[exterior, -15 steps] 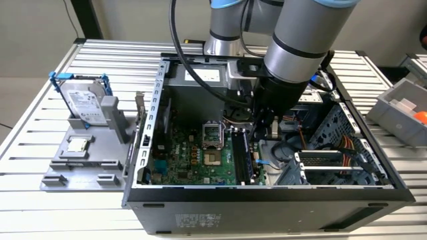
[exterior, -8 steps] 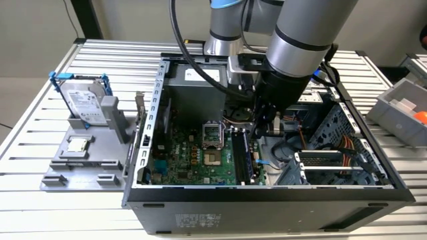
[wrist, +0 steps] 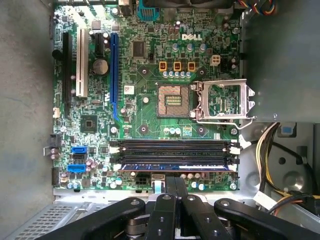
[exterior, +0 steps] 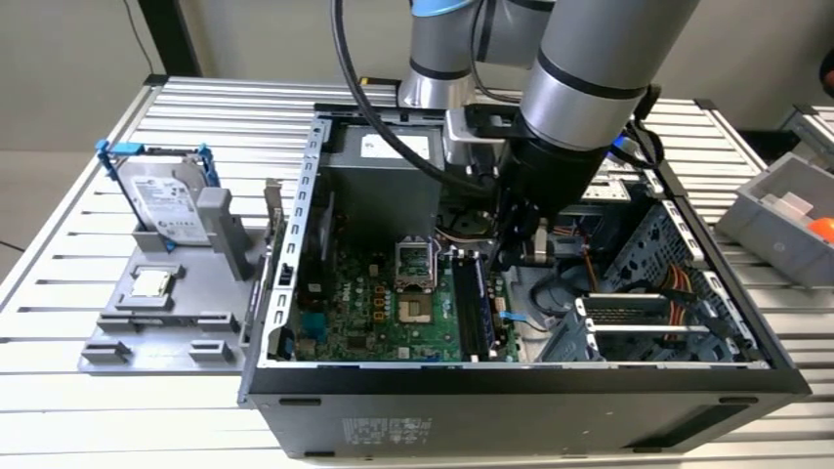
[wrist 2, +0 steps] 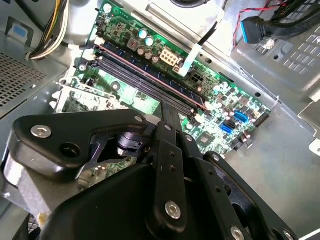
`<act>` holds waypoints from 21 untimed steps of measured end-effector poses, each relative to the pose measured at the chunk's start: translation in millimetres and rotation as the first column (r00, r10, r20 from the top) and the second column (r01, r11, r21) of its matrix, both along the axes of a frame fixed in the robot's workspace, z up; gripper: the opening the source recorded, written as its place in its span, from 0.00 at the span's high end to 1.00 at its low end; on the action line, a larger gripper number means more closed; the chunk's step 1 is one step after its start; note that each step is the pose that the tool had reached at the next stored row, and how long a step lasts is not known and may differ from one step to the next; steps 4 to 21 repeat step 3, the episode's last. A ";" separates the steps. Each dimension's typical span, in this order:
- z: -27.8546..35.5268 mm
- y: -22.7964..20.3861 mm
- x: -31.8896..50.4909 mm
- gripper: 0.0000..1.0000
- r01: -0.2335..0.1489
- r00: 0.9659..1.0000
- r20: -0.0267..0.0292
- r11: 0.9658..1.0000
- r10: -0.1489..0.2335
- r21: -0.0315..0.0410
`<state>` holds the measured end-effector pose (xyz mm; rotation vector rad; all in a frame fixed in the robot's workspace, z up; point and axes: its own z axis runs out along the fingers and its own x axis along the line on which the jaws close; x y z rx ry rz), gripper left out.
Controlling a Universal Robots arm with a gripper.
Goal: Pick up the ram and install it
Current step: 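Press down the ram until it locks into place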
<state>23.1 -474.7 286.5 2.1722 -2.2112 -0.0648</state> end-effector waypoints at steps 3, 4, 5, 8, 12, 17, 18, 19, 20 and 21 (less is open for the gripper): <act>0.2 0.0 0.0 1.00 0.000 1.000 0.000 1.000 0.000 0.000; 0.2 0.0 0.0 1.00 0.000 1.000 0.000 1.000 0.000 0.000; 0.2 0.0 0.0 1.00 0.000 1.000 0.000 1.000 0.000 0.000; 0.2 0.0 0.0 1.00 0.000 1.000 0.000 1.000 0.000 0.000; 0.2 0.0 0.0 1.00 0.000 1.000 0.000 1.000 0.000 0.000; 0.2 0.0 0.0 1.00 0.000 1.000 0.000 1.000 0.000 0.000; 0.2 0.0 0.0 1.00 0.000 1.000 0.000 1.000 0.000 0.000; 0.2 0.0 0.0 1.00 0.000 1.000 0.000 1.000 0.000 0.000; 0.2 0.0 0.0 1.00 0.000 1.000 0.000 1.000 0.000 0.000; 0.2 0.0 0.0 1.00 0.000 1.000 0.000 1.000 0.000 0.000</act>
